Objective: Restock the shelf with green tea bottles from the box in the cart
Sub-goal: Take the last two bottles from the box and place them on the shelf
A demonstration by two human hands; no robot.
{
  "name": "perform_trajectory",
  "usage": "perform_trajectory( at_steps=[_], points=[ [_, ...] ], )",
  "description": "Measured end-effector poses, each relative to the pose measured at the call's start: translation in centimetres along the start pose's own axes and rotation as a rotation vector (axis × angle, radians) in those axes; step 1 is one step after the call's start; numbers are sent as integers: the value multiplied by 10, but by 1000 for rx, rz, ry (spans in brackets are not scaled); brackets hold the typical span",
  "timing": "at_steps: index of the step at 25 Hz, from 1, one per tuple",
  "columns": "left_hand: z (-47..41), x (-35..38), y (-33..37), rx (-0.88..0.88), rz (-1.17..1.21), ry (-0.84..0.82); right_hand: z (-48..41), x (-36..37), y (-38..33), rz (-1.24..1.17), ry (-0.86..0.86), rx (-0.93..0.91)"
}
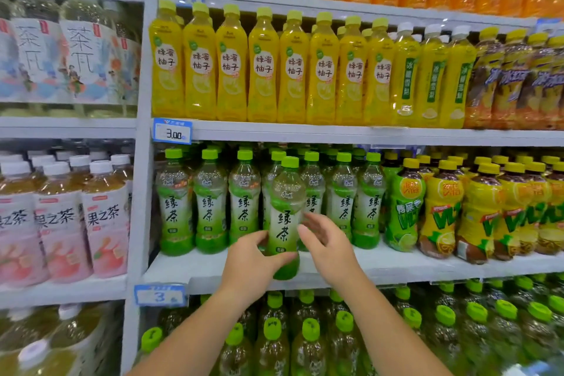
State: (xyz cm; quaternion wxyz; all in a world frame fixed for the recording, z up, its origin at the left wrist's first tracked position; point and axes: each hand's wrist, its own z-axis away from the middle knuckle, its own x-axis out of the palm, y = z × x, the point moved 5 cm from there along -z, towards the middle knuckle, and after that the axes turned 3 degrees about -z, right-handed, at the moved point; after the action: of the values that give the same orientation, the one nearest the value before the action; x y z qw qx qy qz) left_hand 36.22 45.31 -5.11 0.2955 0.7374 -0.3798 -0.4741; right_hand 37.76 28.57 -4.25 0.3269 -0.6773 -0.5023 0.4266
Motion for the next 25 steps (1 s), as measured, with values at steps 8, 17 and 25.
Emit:
perform_trajectory(
  at_steps=[8,17,25],
  points=[
    [17,-81,-41,0,-148,115,8,100,-24,-72,-195,-59],
    [33,-138,-74,-49,-202,287,3,193,-47,-10,-230,-112],
    [19,-157,-83,-28,-590,360,-3,223,-41,46,-194,-107]
  ],
)
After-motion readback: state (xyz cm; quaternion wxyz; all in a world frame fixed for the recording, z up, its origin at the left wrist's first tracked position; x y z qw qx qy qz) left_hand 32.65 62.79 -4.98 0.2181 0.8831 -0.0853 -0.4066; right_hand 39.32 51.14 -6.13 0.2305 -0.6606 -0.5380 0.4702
